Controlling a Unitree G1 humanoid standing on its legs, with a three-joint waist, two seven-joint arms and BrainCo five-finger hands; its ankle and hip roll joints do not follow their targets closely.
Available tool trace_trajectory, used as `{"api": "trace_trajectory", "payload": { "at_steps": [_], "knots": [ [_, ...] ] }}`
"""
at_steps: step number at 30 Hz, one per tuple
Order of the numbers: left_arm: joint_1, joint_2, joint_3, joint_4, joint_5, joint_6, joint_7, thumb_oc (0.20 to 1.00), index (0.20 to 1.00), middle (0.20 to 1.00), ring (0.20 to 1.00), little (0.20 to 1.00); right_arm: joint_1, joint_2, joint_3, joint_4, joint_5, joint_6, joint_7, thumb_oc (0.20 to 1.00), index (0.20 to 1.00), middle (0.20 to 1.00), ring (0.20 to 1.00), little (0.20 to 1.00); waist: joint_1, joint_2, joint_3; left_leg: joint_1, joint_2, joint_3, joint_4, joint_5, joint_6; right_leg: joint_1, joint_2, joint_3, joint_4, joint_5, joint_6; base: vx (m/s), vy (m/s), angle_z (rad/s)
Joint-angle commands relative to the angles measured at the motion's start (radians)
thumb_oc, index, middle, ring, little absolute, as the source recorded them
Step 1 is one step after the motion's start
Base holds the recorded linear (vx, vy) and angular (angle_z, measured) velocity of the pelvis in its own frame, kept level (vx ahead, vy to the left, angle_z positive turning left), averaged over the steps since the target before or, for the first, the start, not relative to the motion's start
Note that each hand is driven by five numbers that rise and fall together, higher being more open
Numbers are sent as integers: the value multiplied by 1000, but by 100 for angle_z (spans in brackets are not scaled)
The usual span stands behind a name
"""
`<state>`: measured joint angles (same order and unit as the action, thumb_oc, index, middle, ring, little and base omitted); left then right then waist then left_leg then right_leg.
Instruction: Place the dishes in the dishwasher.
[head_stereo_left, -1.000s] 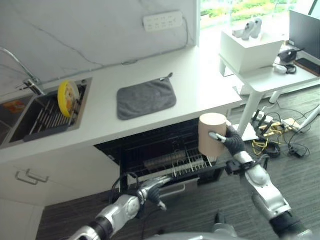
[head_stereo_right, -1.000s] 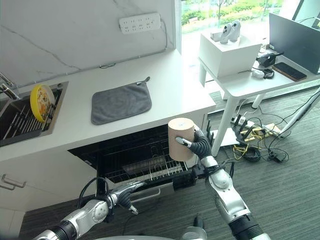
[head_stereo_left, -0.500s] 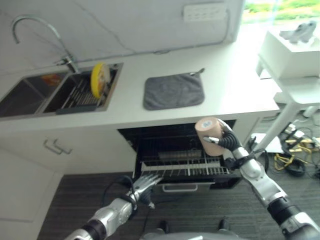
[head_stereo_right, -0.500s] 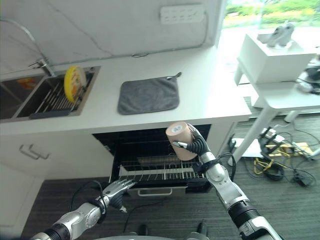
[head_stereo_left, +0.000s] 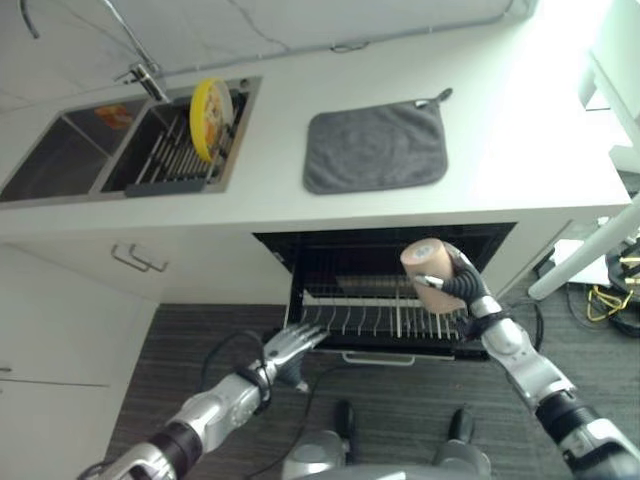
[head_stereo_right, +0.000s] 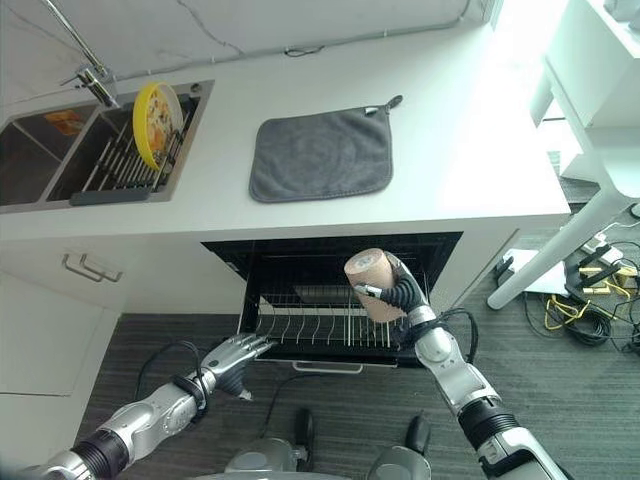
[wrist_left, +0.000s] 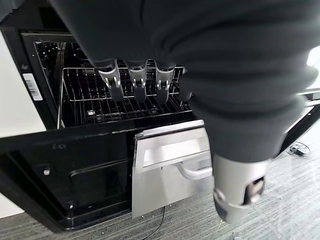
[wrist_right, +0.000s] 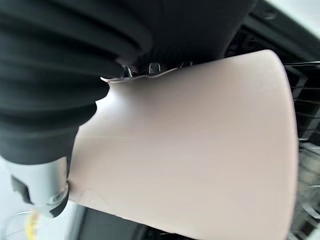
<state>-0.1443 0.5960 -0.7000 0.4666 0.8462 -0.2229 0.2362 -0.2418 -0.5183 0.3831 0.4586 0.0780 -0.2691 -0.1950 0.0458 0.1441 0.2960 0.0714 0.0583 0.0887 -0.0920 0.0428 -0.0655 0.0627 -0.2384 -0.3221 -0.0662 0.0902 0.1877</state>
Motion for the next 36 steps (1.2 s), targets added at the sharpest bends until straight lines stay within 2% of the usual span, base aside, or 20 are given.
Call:
{"api": "trace_trajectory", "payload": {
  "at_steps": [1, 2, 5, 16, 21, 25, 26, 27, 31, 36],
  "knots": [
    [-61, 81, 12, -62, 35, -48, 49, 1000, 1000, 1000, 1000, 1000, -110, 56, 27, 2, 71, -2, -47, 200, 200, 200, 200, 200, 14, -77, -6, -75, 14, 16, 220, -183, 1, -102, -86, 113, 149, -79, 66, -68, -5, 2],
    [-86, 97, 4, -98, 54, -73, 65, 1000, 1000, 1000, 1000, 1000, -130, 70, 13, 59, 114, 1, -50, 200, 200, 200, 200, 200, 17, -73, 9, -88, 12, 13, 224, -182, 0, -114, -90, 115, 155, -78, 65, -142, 8, 2],
    [-142, 125, -15, -140, 24, -84, 69, 1000, 1000, 1000, 1000, 1000, -196, 92, 5, 143, 125, 9, -52, 200, 200, 200, 200, 200, 20, -60, 40, -112, 2, 10, 227, -177, -3, -137, -97, 119, 162, -74, 62, -103, 30, 2],
    [-247, 121, -67, -190, -42, -38, 55, 1000, 1000, 1000, 1000, 1000, -364, 133, -18, 280, 227, 150, -74, 200, 200, 200, 200, 200, 27, -25, 87, -148, -20, 6, 238, -169, -2, -188, -116, 134, 190, -70, 53, -24, 47, 4],
    [-272, 117, -86, -200, -45, -26, 62, 1000, 1000, 1000, 1000, 1000, -447, 141, -22, 327, 247, 175, -95, 200, 200, 200, 200, 200, 39, -9, 104, -166, -27, 2, 242, -165, -1, -209, -123, 136, 201, -69, 50, -34, 36, 1],
    [-297, 112, -100, -208, -54, -15, 66, 1000, 1000, 1000, 1000, 1000, -502, 149, -40, 372, 289, 177, -163, 200, 200, 200, 200, 200, 44, 11, 122, -183, -38, 2, 246, -161, 2, -231, -133, 141, 213, -66, 51, -40, 61, 2],
    [-298, 106, -109, -206, -42, -11, 72, 1000, 1000, 1000, 1000, 1000, -508, 161, -59, 384, 443, 154, -194, 200, 200, 200, 200, 200, 44, 16, 127, -188, -38, 4, 249, -160, 3, -236, -135, 143, 216, -66, 50, -36, 64, -6],
    [-295, 103, -111, -207, -45, -4, 76, 1000, 1000, 1000, 1000, 1000, -510, 170, -75, 393, 486, 143, -202, 200, 200, 200, 200, 200, 44, 18, 130, -189, -39, 4, 249, -161, 3, -237, -135, 145, 216, -66, 49, -25, 51, -8],
    [-292, 92, -122, -218, -58, 22, 76, 1000, 1000, 1000, 1000, 1000, -520, 183, -127, 415, 474, 95, -254, 200, 200, 200, 200, 200, 42, 29, 139, -191, -43, 10, 240, -158, 6, -243, -137, 150, 213, -66, 50, -31, 39, -2],
    [-284, 80, -144, -233, -50, 36, 66, 1000, 1000, 1000, 1000, 1000, -535, 176, -144, 447, 457, 74, -273, 200, 200, 200, 200, 200, 45, 38, 147, -198, -45, 13, 238, -155, 7, -247, -142, 149, 209, -63, 51, -14, 6, -1]
  ]
}}
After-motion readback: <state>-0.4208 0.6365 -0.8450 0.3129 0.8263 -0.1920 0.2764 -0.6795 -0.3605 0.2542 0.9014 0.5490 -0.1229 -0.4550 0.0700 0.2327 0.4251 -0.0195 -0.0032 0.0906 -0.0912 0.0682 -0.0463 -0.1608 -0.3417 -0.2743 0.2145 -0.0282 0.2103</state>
